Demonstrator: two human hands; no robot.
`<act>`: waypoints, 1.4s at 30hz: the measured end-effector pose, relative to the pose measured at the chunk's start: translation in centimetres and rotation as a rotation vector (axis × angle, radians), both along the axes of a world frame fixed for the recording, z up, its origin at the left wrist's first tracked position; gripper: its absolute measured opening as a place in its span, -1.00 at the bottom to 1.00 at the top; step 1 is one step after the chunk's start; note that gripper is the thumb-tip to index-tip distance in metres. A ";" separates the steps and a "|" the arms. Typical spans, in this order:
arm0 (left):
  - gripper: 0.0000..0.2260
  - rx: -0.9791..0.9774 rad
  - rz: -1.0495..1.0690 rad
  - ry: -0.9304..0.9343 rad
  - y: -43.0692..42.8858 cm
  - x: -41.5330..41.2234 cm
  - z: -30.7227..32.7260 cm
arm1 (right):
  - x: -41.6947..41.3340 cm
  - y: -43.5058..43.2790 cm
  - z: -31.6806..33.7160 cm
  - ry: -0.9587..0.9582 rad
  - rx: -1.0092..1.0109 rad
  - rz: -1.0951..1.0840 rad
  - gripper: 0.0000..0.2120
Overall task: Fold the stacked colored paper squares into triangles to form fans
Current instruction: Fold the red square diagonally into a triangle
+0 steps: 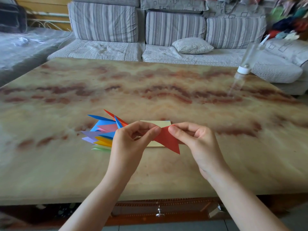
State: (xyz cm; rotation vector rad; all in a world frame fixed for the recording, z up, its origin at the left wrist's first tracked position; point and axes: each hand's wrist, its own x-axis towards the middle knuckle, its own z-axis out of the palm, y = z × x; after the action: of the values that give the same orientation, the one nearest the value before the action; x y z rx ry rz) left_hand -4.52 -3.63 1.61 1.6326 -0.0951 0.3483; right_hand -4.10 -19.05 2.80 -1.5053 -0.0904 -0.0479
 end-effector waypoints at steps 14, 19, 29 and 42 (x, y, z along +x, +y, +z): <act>-0.91 -0.025 0.050 0.006 -0.1 0.1 -0.5 | 0.3 -0.4 -0.3 0.047 -0.078 0.057 -0.92; -0.92 0.006 -0.006 0.097 0.2 0.2 -0.5 | 0.4 -0.7 -0.4 0.021 -0.123 0.060 -0.96; -0.96 0.198 -0.087 0.000 -0.1 -0.2 0.3 | -0.2 -0.1 -0.4 -0.004 -0.200 0.115 -0.93; -0.85 0.193 0.080 0.022 -0.4 -0.5 0.0 | 0.1 -0.2 -0.4 0.051 -0.294 0.208 -0.88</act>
State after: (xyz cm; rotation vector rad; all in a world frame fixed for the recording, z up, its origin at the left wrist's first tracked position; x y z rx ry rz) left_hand -5.04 -4.03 1.59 1.8348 -0.0484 0.3916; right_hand -4.00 -19.21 2.36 -1.7812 -0.2204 0.1782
